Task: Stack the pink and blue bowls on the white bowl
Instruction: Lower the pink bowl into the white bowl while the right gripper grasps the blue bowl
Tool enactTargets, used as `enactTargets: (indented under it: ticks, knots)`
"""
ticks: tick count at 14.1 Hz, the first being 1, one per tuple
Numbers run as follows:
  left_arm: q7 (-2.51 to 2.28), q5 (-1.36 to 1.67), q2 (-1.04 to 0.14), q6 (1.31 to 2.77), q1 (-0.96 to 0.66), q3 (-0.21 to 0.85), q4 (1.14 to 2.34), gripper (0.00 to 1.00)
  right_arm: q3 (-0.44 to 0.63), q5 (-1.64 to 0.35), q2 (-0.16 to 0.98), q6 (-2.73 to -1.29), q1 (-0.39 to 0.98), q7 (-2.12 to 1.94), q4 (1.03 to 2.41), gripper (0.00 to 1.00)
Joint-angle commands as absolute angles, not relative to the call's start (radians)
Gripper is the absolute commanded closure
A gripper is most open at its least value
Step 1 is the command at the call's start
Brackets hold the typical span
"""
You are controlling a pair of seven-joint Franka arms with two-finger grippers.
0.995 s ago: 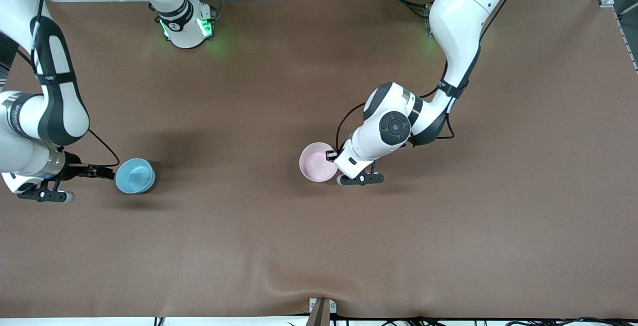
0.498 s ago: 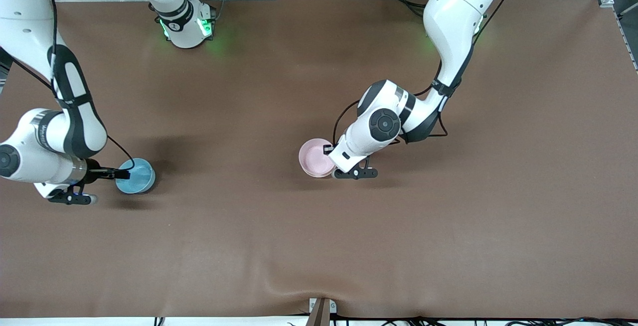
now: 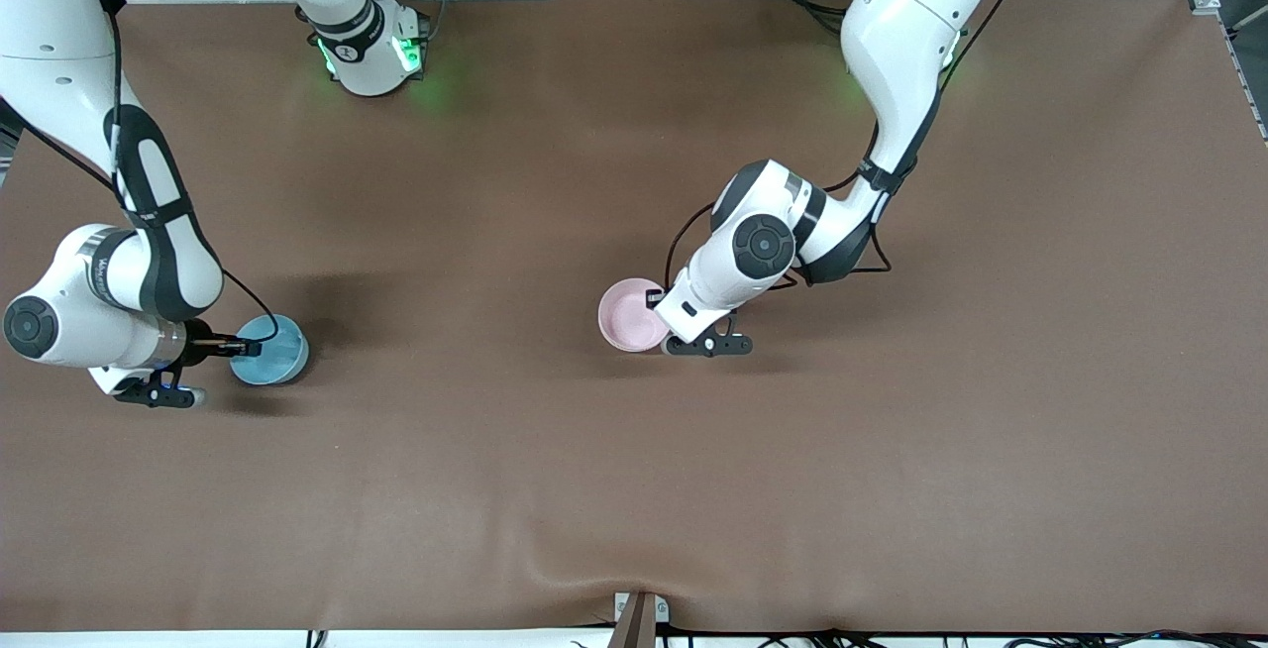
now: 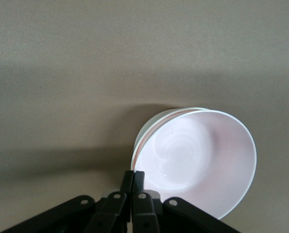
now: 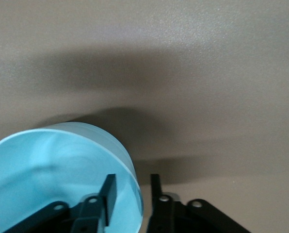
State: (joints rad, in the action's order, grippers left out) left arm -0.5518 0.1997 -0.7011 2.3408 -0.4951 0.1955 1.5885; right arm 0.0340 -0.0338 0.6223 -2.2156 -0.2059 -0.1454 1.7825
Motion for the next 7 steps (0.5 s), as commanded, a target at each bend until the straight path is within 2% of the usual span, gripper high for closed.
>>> enactTargets:
  ticks: [1,2,3,7]
  knots:
    - [-0.581,0.175,-0.706,2.365,-0.499,0.195,1.595,0.77,0.02,-0.051,0.624,-2.206,-0.227,-0.16,1.764,1.0]
    - [-0.586,0.182,-0.71,2.365,-0.499,0.195,1.591,0.44,0.02,-0.051,0.621,-2.206,-0.227,-0.164,1.764,1.0]
    - [-0.595,0.183,-0.712,2.365,-0.499,0.195,1.588,0.0,0.02,-0.051,0.617,-2.204,-0.227,-0.173,1.764,1.0]
    - [-0.592,0.175,-0.668,2.358,-0.473,0.193,1.583,0.0,0.017,-0.051,0.546,-2.172,-0.219,-0.196,1.761,1.0]
